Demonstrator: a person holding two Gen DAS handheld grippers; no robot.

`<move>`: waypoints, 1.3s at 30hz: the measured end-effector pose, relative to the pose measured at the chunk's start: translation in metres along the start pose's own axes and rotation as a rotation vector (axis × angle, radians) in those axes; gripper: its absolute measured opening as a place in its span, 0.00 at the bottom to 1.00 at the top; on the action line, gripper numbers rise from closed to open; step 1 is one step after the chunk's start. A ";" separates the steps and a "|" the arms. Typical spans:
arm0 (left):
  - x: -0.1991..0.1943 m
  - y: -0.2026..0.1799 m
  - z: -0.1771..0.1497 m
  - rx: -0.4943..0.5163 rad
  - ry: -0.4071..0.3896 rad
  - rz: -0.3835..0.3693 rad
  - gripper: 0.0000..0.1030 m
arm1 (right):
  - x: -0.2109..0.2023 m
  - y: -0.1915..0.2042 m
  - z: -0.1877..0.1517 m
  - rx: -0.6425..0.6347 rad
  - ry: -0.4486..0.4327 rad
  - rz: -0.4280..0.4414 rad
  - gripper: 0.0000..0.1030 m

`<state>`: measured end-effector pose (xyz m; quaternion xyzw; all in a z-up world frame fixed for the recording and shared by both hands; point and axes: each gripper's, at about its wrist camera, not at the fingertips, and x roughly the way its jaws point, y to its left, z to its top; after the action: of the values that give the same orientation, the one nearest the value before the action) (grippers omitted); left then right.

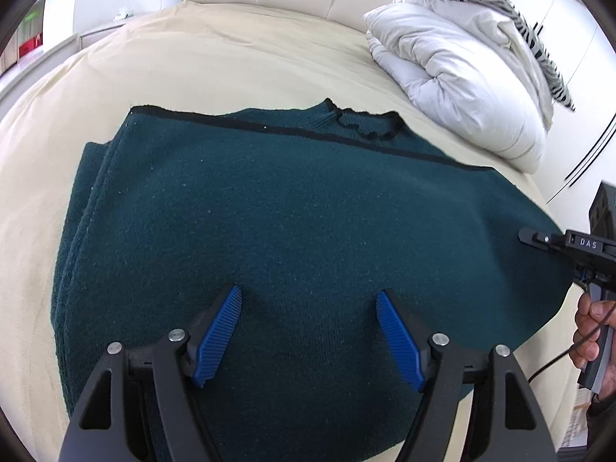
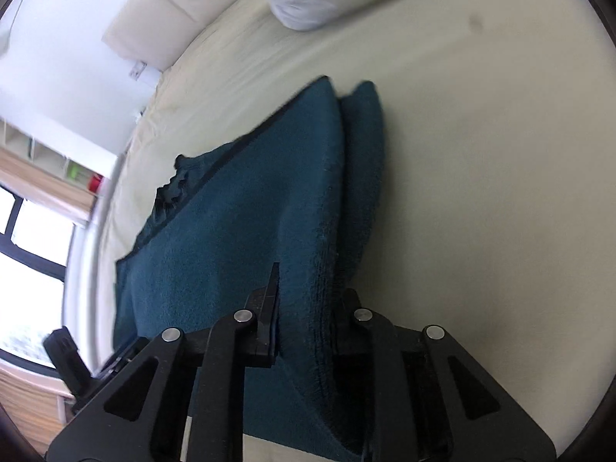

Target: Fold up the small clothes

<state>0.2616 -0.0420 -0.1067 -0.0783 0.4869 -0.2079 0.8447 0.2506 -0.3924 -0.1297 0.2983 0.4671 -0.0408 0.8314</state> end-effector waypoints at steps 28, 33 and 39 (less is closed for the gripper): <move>-0.027 0.074 0.017 -0.370 -0.008 -0.280 0.74 | 0.029 0.242 -0.133 -0.749 0.161 0.112 0.50; -0.017 0.058 0.022 -0.343 0.050 -0.224 0.54 | -0.021 0.180 -0.136 -0.642 0.114 0.150 0.50; -0.007 0.059 0.020 -0.338 0.085 -0.212 0.18 | -0.051 0.140 -0.132 -0.536 0.051 0.192 0.50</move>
<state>0.2919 0.0127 -0.1111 -0.2609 0.5391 -0.2139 0.7717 0.1708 -0.2180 -0.0758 0.1115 0.4517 0.1707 0.8686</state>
